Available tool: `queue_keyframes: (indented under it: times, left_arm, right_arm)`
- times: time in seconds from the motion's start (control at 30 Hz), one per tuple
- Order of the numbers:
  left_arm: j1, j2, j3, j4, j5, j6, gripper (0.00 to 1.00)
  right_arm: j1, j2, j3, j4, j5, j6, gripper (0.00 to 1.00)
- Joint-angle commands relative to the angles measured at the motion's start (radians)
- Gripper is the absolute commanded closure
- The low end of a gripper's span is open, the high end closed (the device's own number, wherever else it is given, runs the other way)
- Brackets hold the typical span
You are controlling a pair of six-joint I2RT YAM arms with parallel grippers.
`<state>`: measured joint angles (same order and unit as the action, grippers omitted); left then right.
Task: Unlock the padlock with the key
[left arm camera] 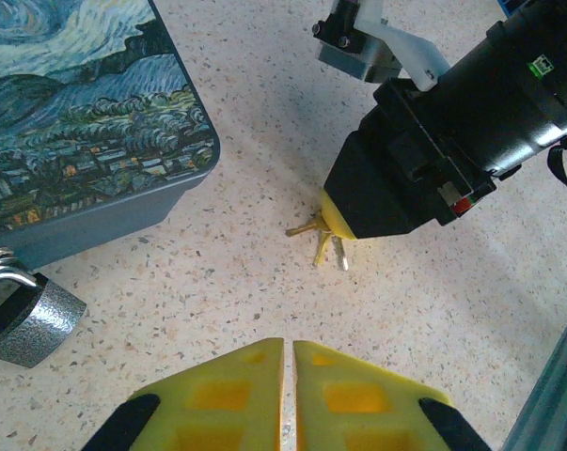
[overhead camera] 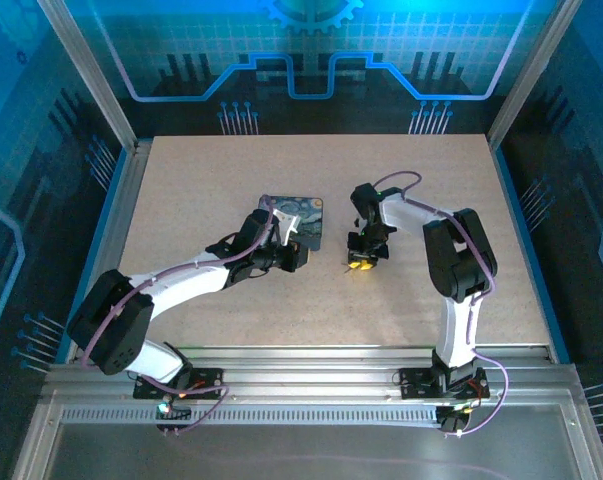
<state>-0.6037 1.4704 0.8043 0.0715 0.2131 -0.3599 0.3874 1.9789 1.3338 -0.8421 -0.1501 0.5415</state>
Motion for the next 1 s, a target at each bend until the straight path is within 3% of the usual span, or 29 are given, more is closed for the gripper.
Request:
queue_keyframes:
  times: [0.0,0.1,0.27,0.57,0.87,0.97]
  left_arm:
    - [0.008,-0.021,-0.006,-0.017,0.013,0.017,0.89]
    - [0.008,-0.013,-0.006,-0.017,0.030,0.007,0.89]
    - [0.008,-0.009,-0.003,0.039,0.119,-0.063,0.88]
    - [0.006,0.055,0.038,0.104,0.213,-0.225,0.91]
    - [0.010,0.109,0.063,0.222,0.229,-0.478,0.78]
    - [0.030,0.112,0.055,0.232,0.208,-0.599,0.65]
  right_arm:
    - [0.012,0.035,-0.062,0.118,0.013,-0.028,0.94]
    - [0.005,0.019,-0.073,0.130,-0.001,-0.054,1.00]
    - [-0.011,-0.049,-0.103,0.157,-0.059,-0.076,1.00]
    - [-0.045,-0.225,-0.167,0.254,-0.300,-0.042,1.00]
    - [-0.057,-0.294,-0.141,0.269,-0.431,0.013,1.00]
    - [-0.065,-0.312,-0.133,0.286,-0.488,0.057,1.00]
